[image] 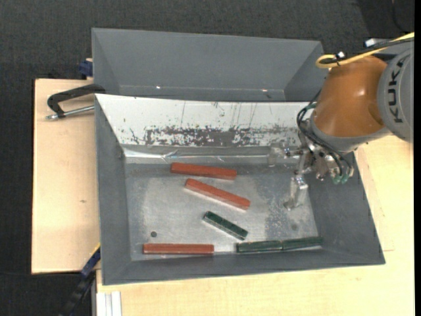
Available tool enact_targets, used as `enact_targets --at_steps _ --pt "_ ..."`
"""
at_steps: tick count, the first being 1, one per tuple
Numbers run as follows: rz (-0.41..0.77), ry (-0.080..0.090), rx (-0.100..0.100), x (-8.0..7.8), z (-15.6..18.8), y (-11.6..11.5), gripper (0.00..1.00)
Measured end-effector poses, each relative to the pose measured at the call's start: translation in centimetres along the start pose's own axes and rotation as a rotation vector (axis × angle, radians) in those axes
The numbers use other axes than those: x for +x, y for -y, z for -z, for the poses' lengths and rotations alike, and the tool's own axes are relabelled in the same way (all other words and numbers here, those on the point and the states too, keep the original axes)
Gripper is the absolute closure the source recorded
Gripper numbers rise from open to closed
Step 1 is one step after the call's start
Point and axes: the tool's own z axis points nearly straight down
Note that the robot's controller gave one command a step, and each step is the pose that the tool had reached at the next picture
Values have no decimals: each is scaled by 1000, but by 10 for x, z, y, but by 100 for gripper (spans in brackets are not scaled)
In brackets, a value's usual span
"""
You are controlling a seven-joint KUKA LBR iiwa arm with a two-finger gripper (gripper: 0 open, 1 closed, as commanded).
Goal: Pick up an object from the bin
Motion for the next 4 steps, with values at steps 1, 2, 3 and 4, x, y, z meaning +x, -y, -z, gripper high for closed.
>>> enact_targets --at_steps 1,2,3,4 --pt "-112 1 -2 -8 -18 -7 0" --pt "49 -2 0 -5 -27 -35 0" --pt "-164 -1 0 11 -49 -75 0" --pt "27 -3 -1 16 -62 -83 100"
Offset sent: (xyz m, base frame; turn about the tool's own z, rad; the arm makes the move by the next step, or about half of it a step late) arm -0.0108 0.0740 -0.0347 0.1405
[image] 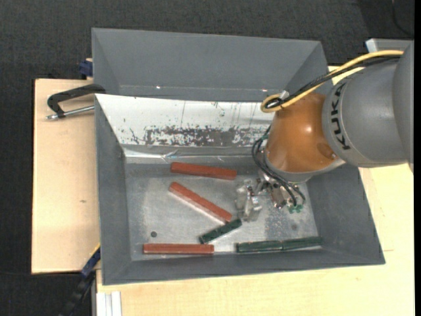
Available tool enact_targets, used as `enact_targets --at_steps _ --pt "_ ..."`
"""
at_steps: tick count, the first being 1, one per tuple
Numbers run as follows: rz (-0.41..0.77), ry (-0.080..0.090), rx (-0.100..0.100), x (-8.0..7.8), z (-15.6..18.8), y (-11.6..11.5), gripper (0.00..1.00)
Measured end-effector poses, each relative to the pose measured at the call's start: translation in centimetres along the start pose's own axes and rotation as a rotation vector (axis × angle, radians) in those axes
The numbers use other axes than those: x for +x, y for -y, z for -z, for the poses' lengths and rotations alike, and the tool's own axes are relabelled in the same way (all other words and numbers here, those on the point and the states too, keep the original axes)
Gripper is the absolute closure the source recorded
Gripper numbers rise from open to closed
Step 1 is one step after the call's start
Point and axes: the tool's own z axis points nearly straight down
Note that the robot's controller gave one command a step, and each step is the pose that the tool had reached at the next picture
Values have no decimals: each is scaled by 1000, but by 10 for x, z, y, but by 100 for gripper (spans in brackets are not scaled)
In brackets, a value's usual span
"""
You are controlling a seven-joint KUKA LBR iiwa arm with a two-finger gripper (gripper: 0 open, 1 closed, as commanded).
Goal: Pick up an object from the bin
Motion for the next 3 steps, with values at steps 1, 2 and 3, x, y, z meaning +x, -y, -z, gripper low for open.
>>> enact_targets --at_steps 1,2,3 --pt "0 0 0 0 0 0 0" --pt "0 0 0 0 0 0 0" --pt "-66 0 1 11 -2 -48 0"
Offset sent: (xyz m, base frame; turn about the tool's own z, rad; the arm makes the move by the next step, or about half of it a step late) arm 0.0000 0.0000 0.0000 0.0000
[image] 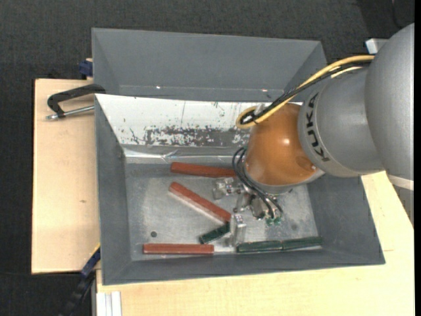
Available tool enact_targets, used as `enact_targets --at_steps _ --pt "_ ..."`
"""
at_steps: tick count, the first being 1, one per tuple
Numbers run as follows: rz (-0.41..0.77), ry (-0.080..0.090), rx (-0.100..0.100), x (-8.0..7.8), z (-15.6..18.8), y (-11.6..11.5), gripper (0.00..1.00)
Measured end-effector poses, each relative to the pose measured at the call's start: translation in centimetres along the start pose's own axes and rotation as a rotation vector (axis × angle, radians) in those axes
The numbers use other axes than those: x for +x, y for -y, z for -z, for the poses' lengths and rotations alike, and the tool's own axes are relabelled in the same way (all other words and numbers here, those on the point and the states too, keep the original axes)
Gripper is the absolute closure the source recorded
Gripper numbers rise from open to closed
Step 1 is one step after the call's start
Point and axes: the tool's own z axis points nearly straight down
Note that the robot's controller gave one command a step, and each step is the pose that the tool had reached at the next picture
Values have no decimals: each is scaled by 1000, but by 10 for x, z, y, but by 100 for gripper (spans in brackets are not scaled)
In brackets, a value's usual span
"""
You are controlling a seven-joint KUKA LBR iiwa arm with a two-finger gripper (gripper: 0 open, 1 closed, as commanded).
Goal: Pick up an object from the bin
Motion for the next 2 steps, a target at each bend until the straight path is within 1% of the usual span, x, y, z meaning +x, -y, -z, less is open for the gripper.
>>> enact_targets --at_steps 1,2 --pt "-1 4 -1 -14 3 -45 100" --pt "-1 4 -1 -14 3 -45 100"
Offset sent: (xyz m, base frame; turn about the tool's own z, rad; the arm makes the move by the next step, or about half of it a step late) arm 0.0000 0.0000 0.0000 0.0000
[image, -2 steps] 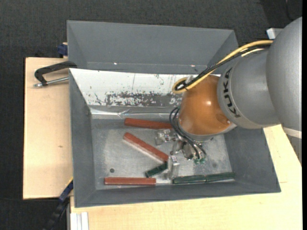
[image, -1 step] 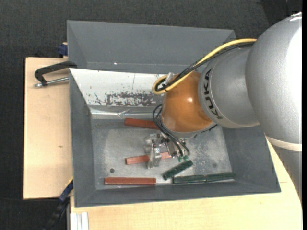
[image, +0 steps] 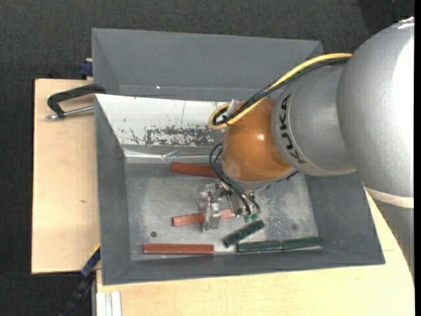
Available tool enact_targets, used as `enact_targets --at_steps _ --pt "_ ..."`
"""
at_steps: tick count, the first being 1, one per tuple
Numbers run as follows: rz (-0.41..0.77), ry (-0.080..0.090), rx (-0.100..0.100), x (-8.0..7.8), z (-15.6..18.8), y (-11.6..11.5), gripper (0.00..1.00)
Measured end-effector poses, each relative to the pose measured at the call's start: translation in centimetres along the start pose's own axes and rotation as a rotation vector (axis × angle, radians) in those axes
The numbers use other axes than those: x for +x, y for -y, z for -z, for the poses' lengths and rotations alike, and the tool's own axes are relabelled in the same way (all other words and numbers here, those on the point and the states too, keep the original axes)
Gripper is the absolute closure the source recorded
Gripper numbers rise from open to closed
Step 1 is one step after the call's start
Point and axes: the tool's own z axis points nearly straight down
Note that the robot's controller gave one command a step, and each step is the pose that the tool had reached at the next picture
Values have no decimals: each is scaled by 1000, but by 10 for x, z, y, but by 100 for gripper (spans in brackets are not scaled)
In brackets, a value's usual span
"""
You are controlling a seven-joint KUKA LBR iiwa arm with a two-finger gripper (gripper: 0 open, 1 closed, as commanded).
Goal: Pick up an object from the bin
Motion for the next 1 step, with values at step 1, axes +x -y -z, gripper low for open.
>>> enact_targets --at_steps 1 --pt "-51 1 1 -13 138 24 100"
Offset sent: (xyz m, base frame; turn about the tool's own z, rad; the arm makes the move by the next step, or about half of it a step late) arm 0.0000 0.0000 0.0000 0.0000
